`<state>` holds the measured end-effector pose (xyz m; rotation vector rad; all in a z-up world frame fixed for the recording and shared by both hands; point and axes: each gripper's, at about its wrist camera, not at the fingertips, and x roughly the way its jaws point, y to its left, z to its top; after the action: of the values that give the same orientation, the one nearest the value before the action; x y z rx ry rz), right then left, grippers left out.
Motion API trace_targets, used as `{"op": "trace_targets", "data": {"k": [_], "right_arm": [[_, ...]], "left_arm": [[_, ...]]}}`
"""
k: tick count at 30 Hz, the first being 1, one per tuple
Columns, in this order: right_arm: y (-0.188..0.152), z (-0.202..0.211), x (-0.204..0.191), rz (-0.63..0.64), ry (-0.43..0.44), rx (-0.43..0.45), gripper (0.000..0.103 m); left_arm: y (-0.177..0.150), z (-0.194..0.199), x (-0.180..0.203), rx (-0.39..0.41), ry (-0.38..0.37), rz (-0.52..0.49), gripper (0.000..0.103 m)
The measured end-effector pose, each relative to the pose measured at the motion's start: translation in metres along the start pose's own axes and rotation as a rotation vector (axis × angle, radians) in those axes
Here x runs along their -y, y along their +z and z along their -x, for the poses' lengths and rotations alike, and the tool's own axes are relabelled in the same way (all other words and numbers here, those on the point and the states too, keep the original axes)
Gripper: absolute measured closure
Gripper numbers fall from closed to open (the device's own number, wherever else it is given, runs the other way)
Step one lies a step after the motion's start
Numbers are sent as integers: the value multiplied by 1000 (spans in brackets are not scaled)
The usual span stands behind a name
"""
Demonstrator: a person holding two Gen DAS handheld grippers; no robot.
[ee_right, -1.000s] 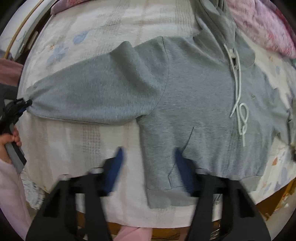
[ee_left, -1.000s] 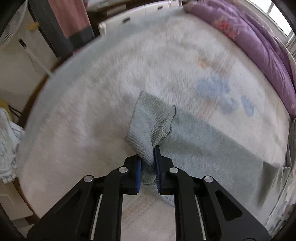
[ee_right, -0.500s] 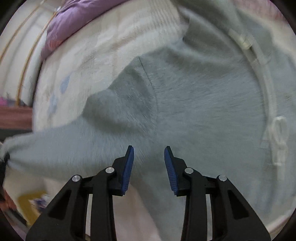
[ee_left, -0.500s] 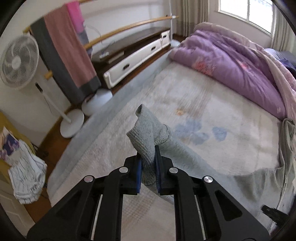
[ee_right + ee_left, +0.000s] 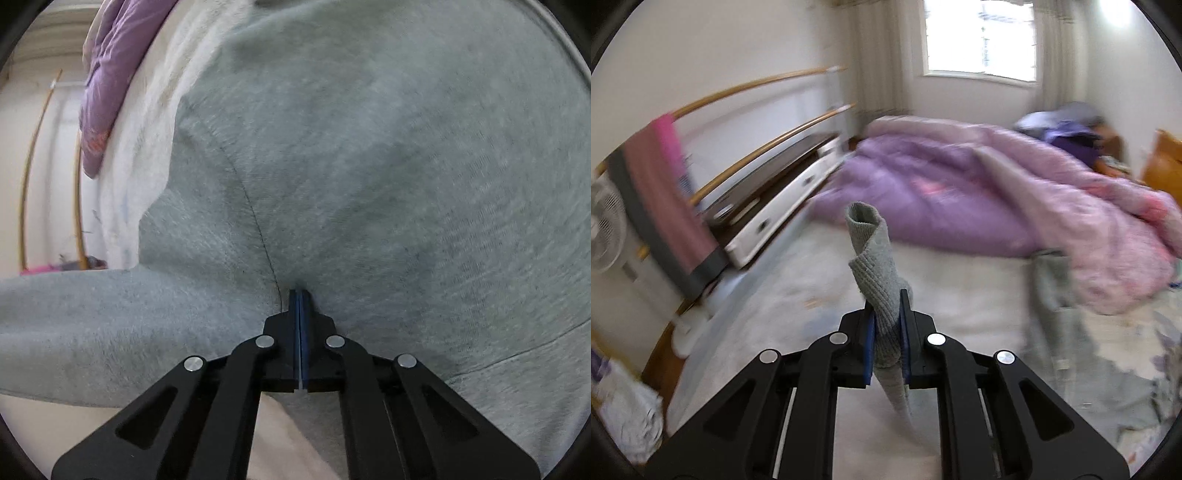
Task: Fold large clothes
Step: 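Lift the sleeve cuff with the left tool and fold it across the hoodie body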
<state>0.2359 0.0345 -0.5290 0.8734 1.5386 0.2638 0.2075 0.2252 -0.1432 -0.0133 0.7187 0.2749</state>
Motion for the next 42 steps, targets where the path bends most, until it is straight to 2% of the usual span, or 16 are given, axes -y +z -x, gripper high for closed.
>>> {"op": "trace_targets", "data": {"k": [5,11,15,18,20,21,22,23,24,25,27,28,29,34,39,42], "right_arm": [[-7,1,9,-8,50,-44,103],[-29,22,54,-139,177,-112,103],[-51,56,102,-241,203,-113,103],[-75,93,147,-356,228,-86,103],[-89,116,173,-407,201,-76,102],[-99,132,189,-434,185,-66,102],[-105,145,201,-455,203,-59,102],[-110,157,212,-480,206,-58,97],[-114,172,223,-508,172,-57,95],[-115,184,229,-518,154,-50,87],[-114,216,241,-509,129,-7,64],[-110,238,245,-491,86,32,45],[-108,255,252,-475,50,61,38],[-48,313,244,-336,-70,198,38],[20,310,230,-238,-109,271,38],[49,294,216,-213,-135,294,39]], "left_arm": [[3,17,122,13,-177,-122,93],[-37,2,262,-78,-319,-281,93],[-101,-45,347,-232,-364,-416,94],[-158,-87,391,-349,-354,-500,94],[-195,-108,420,-438,-366,-540,92],[-210,-114,423,-481,-371,-553,89],[-227,-120,433,-549,-367,-582,73],[-236,-122,432,-590,-354,-600,48],[-244,-118,431,-610,-346,-601,41],[-245,-112,425,-600,-361,-588,38],[-243,-101,407,-604,-396,-548,29],[-240,-99,392,-609,-389,-514,26],[-235,-99,382,-612,-383,-488,25],[-225,-129,283,-704,-233,-256,25],[-234,-164,176,-818,-65,34,25],[-240,-176,137,-836,-43,152,25]]}}
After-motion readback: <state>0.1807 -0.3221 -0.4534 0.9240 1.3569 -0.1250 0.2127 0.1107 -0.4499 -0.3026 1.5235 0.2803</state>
